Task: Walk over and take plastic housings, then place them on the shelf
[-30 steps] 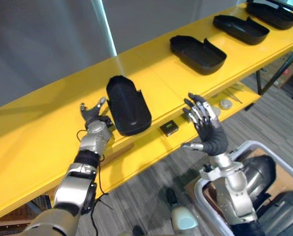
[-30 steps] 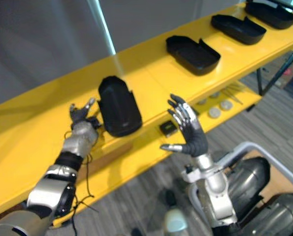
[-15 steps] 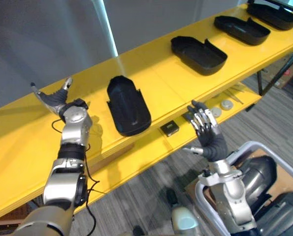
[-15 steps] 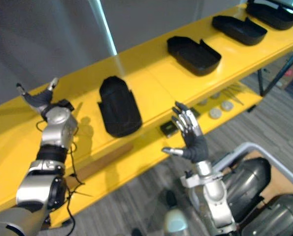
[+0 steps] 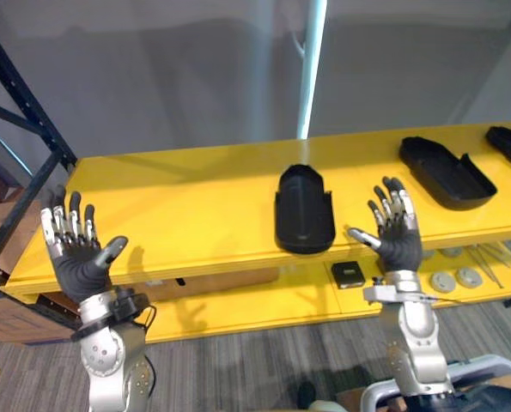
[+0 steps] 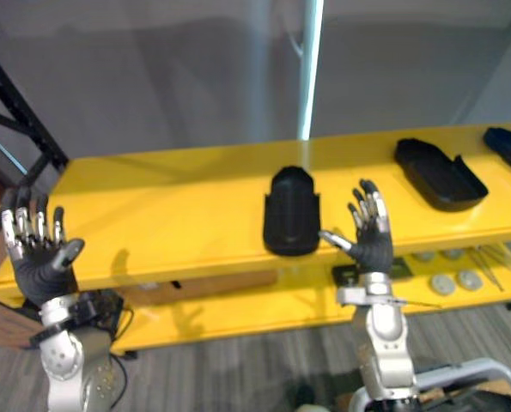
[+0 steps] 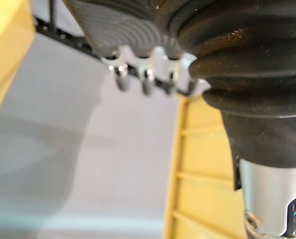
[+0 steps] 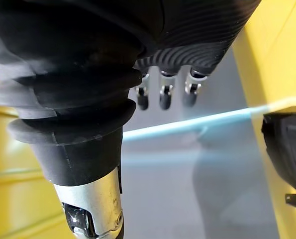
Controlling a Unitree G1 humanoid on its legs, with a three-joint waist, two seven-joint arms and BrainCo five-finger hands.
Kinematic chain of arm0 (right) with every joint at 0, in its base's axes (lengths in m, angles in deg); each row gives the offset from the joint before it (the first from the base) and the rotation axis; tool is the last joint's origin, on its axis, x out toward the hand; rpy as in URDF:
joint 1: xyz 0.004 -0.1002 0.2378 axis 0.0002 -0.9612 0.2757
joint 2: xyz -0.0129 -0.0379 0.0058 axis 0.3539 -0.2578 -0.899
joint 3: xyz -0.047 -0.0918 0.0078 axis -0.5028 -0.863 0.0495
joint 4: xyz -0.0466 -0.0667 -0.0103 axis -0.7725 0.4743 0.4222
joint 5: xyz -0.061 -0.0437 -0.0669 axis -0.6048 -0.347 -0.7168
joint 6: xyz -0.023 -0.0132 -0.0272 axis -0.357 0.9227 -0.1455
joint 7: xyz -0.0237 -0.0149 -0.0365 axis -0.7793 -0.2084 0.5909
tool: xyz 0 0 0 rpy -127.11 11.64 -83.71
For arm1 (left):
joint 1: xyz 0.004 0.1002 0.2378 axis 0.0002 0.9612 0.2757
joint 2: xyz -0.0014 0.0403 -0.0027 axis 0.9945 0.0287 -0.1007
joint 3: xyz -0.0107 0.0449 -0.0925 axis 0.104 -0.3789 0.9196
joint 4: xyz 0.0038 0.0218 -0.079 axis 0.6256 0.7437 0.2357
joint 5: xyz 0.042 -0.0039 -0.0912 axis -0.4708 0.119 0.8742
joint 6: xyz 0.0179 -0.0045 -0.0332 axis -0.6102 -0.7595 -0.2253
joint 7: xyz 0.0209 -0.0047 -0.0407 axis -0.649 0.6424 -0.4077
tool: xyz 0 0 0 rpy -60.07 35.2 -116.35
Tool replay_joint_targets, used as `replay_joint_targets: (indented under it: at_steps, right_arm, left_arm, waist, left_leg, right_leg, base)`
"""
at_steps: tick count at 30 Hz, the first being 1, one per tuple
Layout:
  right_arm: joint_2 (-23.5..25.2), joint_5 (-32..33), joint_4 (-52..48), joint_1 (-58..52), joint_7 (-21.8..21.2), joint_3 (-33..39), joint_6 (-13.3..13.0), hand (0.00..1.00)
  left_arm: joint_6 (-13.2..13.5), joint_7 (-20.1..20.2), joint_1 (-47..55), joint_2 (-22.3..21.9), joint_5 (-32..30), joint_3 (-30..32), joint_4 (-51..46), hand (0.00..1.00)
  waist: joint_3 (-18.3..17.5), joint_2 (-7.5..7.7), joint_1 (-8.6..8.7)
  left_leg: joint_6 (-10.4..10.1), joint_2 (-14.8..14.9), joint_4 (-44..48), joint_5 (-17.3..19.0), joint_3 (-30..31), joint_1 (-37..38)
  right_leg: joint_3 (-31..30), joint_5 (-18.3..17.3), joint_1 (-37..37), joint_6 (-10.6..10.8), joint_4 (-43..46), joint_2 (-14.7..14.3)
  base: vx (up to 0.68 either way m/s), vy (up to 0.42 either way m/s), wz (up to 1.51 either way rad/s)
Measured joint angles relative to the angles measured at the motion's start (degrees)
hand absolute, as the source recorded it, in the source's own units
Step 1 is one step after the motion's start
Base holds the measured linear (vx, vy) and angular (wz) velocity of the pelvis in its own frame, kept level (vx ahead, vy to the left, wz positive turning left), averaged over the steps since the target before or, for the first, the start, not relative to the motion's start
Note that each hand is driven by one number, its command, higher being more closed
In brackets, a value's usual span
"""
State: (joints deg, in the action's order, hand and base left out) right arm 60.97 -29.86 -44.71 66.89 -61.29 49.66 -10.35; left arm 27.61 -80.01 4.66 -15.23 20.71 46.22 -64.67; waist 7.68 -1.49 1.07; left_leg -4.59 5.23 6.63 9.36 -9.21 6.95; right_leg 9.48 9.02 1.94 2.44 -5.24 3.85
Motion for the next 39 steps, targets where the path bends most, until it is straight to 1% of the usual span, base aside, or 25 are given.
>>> replay_joint_targets:
  at_steps: [6, 9, 11, 12, 13, 14, 16, 18, 20, 21, 23, 24, 26, 27, 29, 31, 32, 33, 34, 35, 36, 37, 39]
  right_arm:
    - [1.1, 0.1, 0.0, 0.2, 0.0, 0.2, -0.1, 0.0]
    - [2.4, 0.9, 0.0, 0.5, 0.0, 1.5, -0.8, 0.0]
    - [2.6, 2.2, 0.1, 0.8, 0.0, 2.3, -2.0, 0.0]
    - [2.7, 2.5, 0.4, 1.2, 0.0, 2.4, -2.8, 0.0]
    - [2.7, 2.7, 0.9, 1.8, -0.1, 2.4, -3.0, 0.0]
    - [3.0, 3.5, 1.8, 2.6, -0.2, 2.4, -3.2, 0.0]
    - [3.1, 4.5, 2.9, 4.7, -0.7, 2.2, -3.2, 0.0]
    - [3.1, 4.6, 4.2, 7.1, -1.6, 1.9, -2.9, 0.0]
    - [3.1, 4.6, 6.3, 10.9, -2.3, 0.8, -2.1, 0.0]
    - [3.2, 4.6, 6.6, 11.9, -2.5, 0.3, -1.9, 0.0]
    - [3.3, 4.6, 8.0, 14.8, -2.7, -2.3, -1.0, 0.0]
    - [3.4, 4.6, 8.7, 15.3, -2.7, -2.9, -1.0, 0.0]
    - [3.5, 4.6, 11.2, 16.8, -2.7, -4.4, -0.3, 0.0]
    - [3.6, 4.7, 11.8, 17.3, -2.7, -4.9, -0.2, 0.0]
    - [4.5, 5.7, 14.0, 19.7, -2.5, -6.8, 0.2, 0.0]
    - [5.0, 5.7, 15.4, 21.8, -2.5, -8.5, 0.7, 0.0]
    - [5.6, 5.6, 16.6, 24.0, -1.8, -10.8, 2.6, 0.0]
    - [5.7, 5.5, 17.4, 24.9, -1.2, -12.1, 3.1, 0.0]
    - [6.2, 5.3, 18.7, 26.2, -0.2, -13.7, 4.3, 0.0]
    - [7.4, 4.2, 21.0, 27.8, 1.6, -15.7, 5.8, 0.0]
    - [8.0, 3.7, 21.8, 28.2, 2.5, -16.3, 6.4, 0.0]
    - [8.9, 1.4, 22.9, 28.7, 4.2, -17.1, 6.9, 0.0]
    - [10.5, -4.9, 25.2, 29.1, 9.3, -18.3, 8.2, 0.0]
  left_arm:
    - [0.0, 0.0, 0.0, -1.0, 0.1, 0.0, 0.0, 0.0]
    - [0.0, -0.5, 0.0, -1.1, 0.1, 0.0, 0.2, 0.0]
    - [-0.1, -1.8, 0.0, -1.5, -0.1, 0.0, 0.7, 0.0]
    - [-0.1, -3.1, 0.0, -2.1, -0.4, 0.3, 1.2, 0.0]
    - [-0.1, -4.4, 0.0, -2.7, -0.9, 0.7, 1.8, 0.0]
    - [-0.4, -7.0, 0.0, -3.5, -2.8, 1.1, 2.6, 0.0]
    - [-1.2, -10.2, 0.3, -3.8, -4.9, 2.1, 3.4, 0.0]
    - [-2.1, -12.0, 0.6, -3.9, -5.4, 3.7, 4.6, 0.0]
    - [-3.6, -13.7, 1.0, -4.0, -7.5, 6.9, 9.5, 0.0]
    - [-3.8, -13.9, 1.2, -4.0, -7.4, 7.5, 11.0, 0.0]
    - [-3.9, -14.3, 2.5, -4.1, -7.4, 9.1, 18.0, 0.0]
    - [-3.8, -14.3, 2.7, -4.1, -7.4, 9.3, 19.8, 0.0]
    - [-3.7, -15.3, 2.9, -4.1, -7.4, 9.4, 27.4, 0.0]
    - [-3.7, -15.6, 2.9, -4.1, -7.3, 9.4, 29.6, 0.0]
    - [-3.8, -16.4, 2.7, -4.1, -6.8, 9.4, 38.4, 0.0]
    - [-4.0, -16.3, 2.7, -4.0, -6.6, 9.3, 44.4, 0.0]
    - [-4.8, -15.5, 2.6, -4.1, -6.3, 9.3, 49.1, 0.0]
    - [-5.2, -14.9, 2.5, -4.1, -6.1, 9.2, 50.8, 0.0]
    - [-5.7, -13.8, 2.5, -4.1, -6.1, 9.1, 53.1, 0.0]
    - [-6.6, -12.4, 2.5, -4.1, -6.1, 8.7, 56.0, 0.0]
    - [-6.9, -11.8, 2.5, -4.1, -6.0, 8.5, 56.9, 0.0]
    - [-7.5, -10.8, 2.5, -4.0, -5.1, 8.1, 57.9, 0.0]
    - [-9.7, -7.0, 2.6, -4.0, -1.4, 6.3, 60.7, 0.0]
  waist:
    - [0.8, 0.9, -0.05]
    - [1.9, 1.58, -0.29]
    - [2.9, 1.72, -0.38]
    - [3.2, 1.74, -0.54]
    - [3.5, 1.68, -0.88]
    - [3.5, 1.65, -1.42]
    - [3.5, 1.67, -2.62]
    - [3.5, 1.6, -3.17]
    - [3.6, 1.54, -3.6]
    - [3.6, 1.56, -3.71]
    - [3.6, 1.64, -4.61]
    - [3.6, 1.64, -4.95]
    - [3.6, 1.64, -5.86]
    - [3.6, 1.64, -5.99]
    - [3.6, 1.64, -6.3]
    - [3.6, 1.64, -6.31]
    - [3.6, 1.68, -6.46]
    - [3.7, 1.7, -6.49]
    - [3.7, 1.68, -6.6]
    - [4.1, 1.77, -6.81]
    - [4.3, 1.85, -6.86]
    - [4.7, 1.96, -6.97]
    - [5.5, 1.72, -7.3]
  left_leg:
    - [0.0, -0.1, 0.2, 0.0, 0.4, -0.2]
    - [0.2, -0.2, 2.1, 0.5, 1.2, -2.7]
    - [0.5, -0.5, 3.0, 0.7, 2.1, -4.3]
    - [0.5, -0.7, 3.4, 0.7, 2.6, -5.3]
    - [0.6, -0.8, 3.6, 0.8, 2.8, -5.4]
    - [0.6, -0.8, 3.8, 0.8, 3.3, -5.6]
    - [0.5, -0.8, 3.9, 0.7, 4.0, -5.9]
    - [0.5, -0.7, 3.9, 0.7, 4.4, -5.7]
    - [0.5, -0.8, 3.9, 0.8, 5.4, -4.8]
    - [0.5, -0.8, 3.9, 0.8, 5.4, -4.8]
    - [0.6, -0.9, 4.0, 1.0, 5.4, -4.9]
    - [0.6, -0.9, 4.0, 1.1, 5.4, -5.0]
    - [0.6, -0.9, 4.1, 1.2, 5.5, -5.1]
    - [0.5, -0.9, 4.1, 1.3, 5.5, -5.1]
    - [0.5, -0.7, 4.5, 1.5, 5.4, -5.2]
    - [0.5, -0.6, 4.8, 1.7, 5.4, -5.2]
    - [0.5, -0.4, 5.3, 2.0, 5.3, -5.2]
    - [0.5, -0.3, 5.5, 2.1, 5.4, -5.2]
    - [0.4, -0.2, 5.7, 2.3, 5.4, -5.1]
    - [0.5, -0.2, 5.9, 2.4, 5.4, -5.1]
    - [0.5, -0.2, 5.9, 2.4, 5.4, -5.1]
    - [0.5, -0.2, 5.9, 2.4, 5.4, -5.1]
    - [0.5, -0.2, 5.9, 2.4, 5.4, -5.2]
  right_leg:
    - [0.4, 0.0, 0.0, 0.0, 0.0, 0.2]
    - [1.1, -0.2, -1.0, 0.0, 0.0, 0.4]
    - [1.7, -0.1, -1.6, 0.2, 0.0, 0.9]
    - [2.1, 0.0, -2.1, 0.3, 0.0, 1.1]
    - [2.4, 0.0, -2.0, 0.4, 0.0, 1.2]
    - [2.9, 0.3, -1.8, 0.5, 0.3, 1.2]
    - [3.7, 0.4, -1.7, 0.5, 0.5, 1.3]
    - [4.1, 0.4, -1.2, 0.5, 0.5, 1.3]
    - [4.8, 0.2, 0.4, 0.6, 0.5, 1.3]
    - [4.8, 0.2, 0.4, 0.6, 0.5, 1.4]
    - [4.8, 0.1, 0.3, 0.6, 0.5, 1.5]
    - [4.8, 0.1, 0.4, 0.7, 0.5, 1.5]
    - [4.9, 0.1, 0.4, 0.7, 0.5, 1.5]
    - [4.9, 0.1, 0.4, 0.7, 0.5, 1.5]
    - [4.8, 0.1, 0.4, 0.7, 0.6, 1.4]
    - [4.8, 0.1, 0.5, 0.7, 0.6, 1.3]
    - [4.7, 0.0, 0.7, 0.6, 0.6, 1.2]
    - [4.7, 0.0, 0.8, 0.6, 0.6, 1.1]
    - [4.7, 0.0, 1.0, 0.6, 0.6, 1.0]
    - [4.7, 0.0, 1.2, 0.5, 0.6, 1.0]
    - [4.7, 0.0, 1.2, 0.5, 0.6, 1.0]
    - [4.7, 0.0, 1.2, 0.5, 0.6, 1.0]
    - [4.6, -0.1, 1.1, 0.4, 0.6, 1.0]
  base:
    - [0.0, 0.0, 0.02]
    - [-0.05, 0.005, 0.13]
    - [-0.08, 0.022, 0.22]
    - [-0.03, 0.022, 0.21]
    - [-0.02, 0.023, 0.22]
    - [0.01, 0.016, 0.21]
    - [0.02, 0.011, 0.2]
    - [0.02, 0.011, 0.12]
    - [0.01, 0.02, 0.19]
    - [-0.02, 0.023, 0.12]
    - [-0.03, 0.021, 0.02]
    - [0.0, 0.0, 0.0]
    - [0.0, 0.0, 0.0]
    - [0.0, 0.0, 0.0]
    - [0.0, 0.0, 0.0]
    - [0.0, 0.0, 0.0]
    - [0.0, 0.0, 0.0]
    - [0.0, 0.0, 0.0]
    - [0.0, 0.0, 0.0]
    - [0.0, 0.0, 0.0]
    - [-0.03, 0.014, 0.0]
    - [-0.03, 0.011, 0.0]
    - [-0.03, 0.013, 0.0]
